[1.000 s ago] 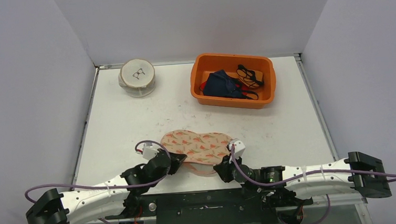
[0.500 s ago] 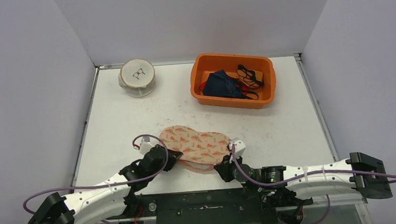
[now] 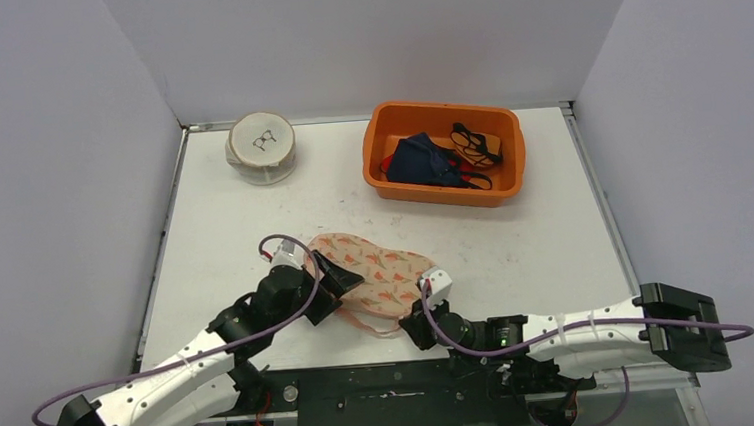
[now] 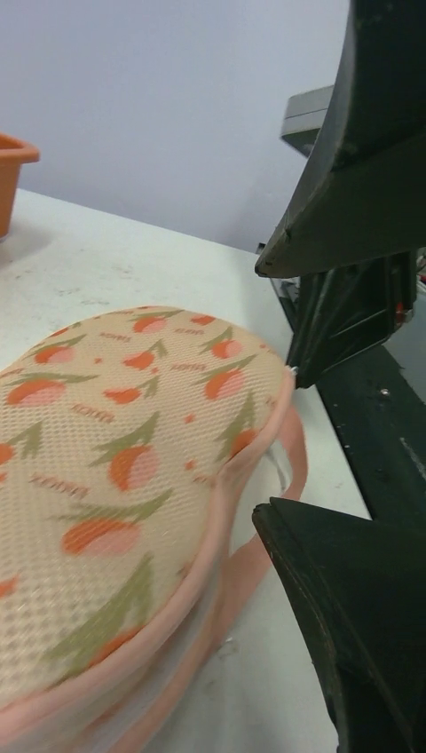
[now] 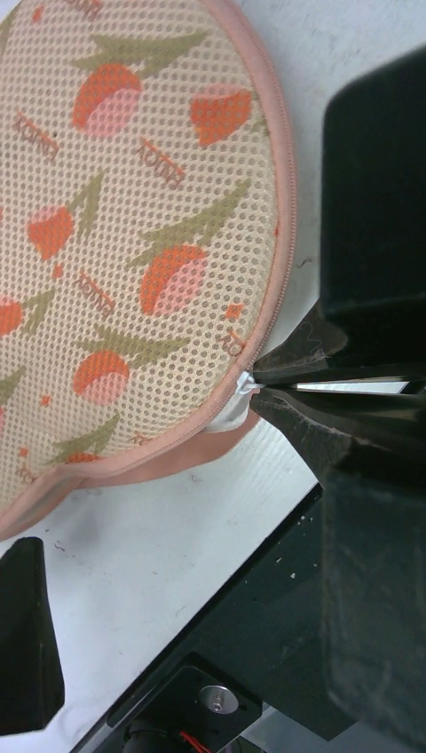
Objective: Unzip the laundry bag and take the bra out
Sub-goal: Unzip the laundry bag at the center of the board.
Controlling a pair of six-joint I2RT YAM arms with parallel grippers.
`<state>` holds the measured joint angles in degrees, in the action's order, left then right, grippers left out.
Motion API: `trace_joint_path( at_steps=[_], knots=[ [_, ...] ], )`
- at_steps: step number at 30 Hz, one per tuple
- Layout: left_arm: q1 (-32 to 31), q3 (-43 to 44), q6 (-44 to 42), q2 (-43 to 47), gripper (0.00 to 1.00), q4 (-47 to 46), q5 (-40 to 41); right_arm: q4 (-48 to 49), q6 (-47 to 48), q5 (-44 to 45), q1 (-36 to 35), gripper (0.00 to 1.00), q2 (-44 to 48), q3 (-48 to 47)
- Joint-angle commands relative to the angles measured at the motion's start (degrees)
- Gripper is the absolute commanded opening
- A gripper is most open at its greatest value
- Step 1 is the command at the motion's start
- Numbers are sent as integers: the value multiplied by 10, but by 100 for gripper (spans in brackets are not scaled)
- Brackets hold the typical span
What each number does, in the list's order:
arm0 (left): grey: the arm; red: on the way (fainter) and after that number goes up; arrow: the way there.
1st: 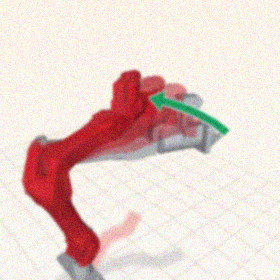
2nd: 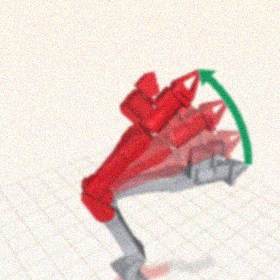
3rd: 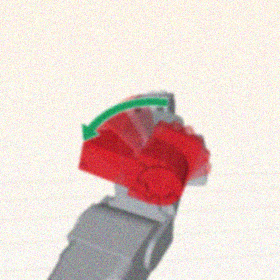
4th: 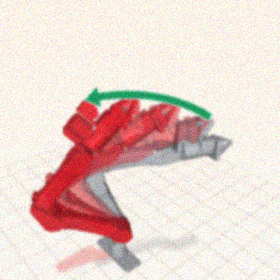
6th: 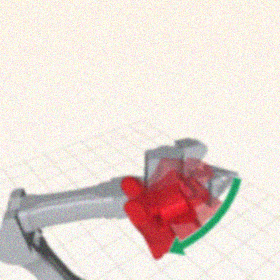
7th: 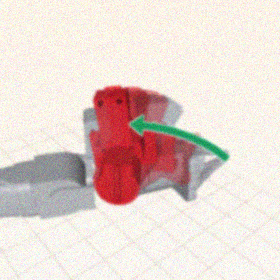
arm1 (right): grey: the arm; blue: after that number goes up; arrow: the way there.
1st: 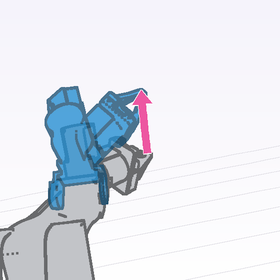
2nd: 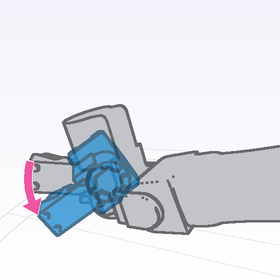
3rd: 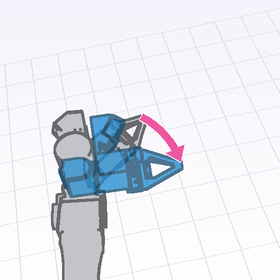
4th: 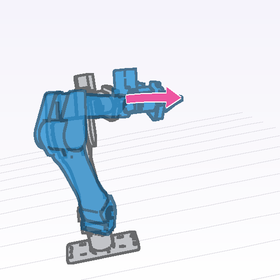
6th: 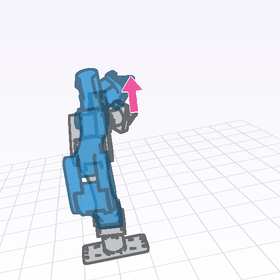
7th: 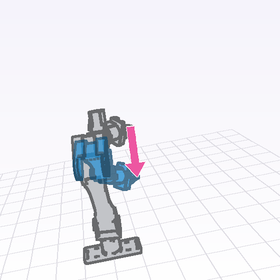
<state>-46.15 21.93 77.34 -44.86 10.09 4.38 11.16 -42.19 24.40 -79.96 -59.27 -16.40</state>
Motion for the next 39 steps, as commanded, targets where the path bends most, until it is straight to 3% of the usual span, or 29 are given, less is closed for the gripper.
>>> trace_joint_path(
  at_steps=[1,6,9,13,18,24,29,31,39],
  knots=[
    [-30,16,0,64,94,90,-4,72,33,-26,2,5,-38,-45],
    [-88,6,43,102,95,117,19,97,57,-54,6,5,-88,-78],
    [-139,-19,82,85,95,57,60,122,65,-71,7,5,-113,-88],
    [-148,-22,101,18,91,-23,75,140,71,-88,5,5,-133,-98],
    [-149,-14,108,-33,73,-75,108,143,66,-85,3,5,-121,-91],
    [-148,-29,129,-49,31,-88,137,142,59,-81,2,5,-105,-77],
    [-148,-49,146,-45,6,-92,163,134,57,-78,2,5,-95,-74],
    [-146,-51,146,-44,0,-91,167,124,56,-75,1,5,-89,-74],
    [-125,-71,142,-25,0,-84,165,43,35,-44,-8,5,-27,-60]
  ],
)
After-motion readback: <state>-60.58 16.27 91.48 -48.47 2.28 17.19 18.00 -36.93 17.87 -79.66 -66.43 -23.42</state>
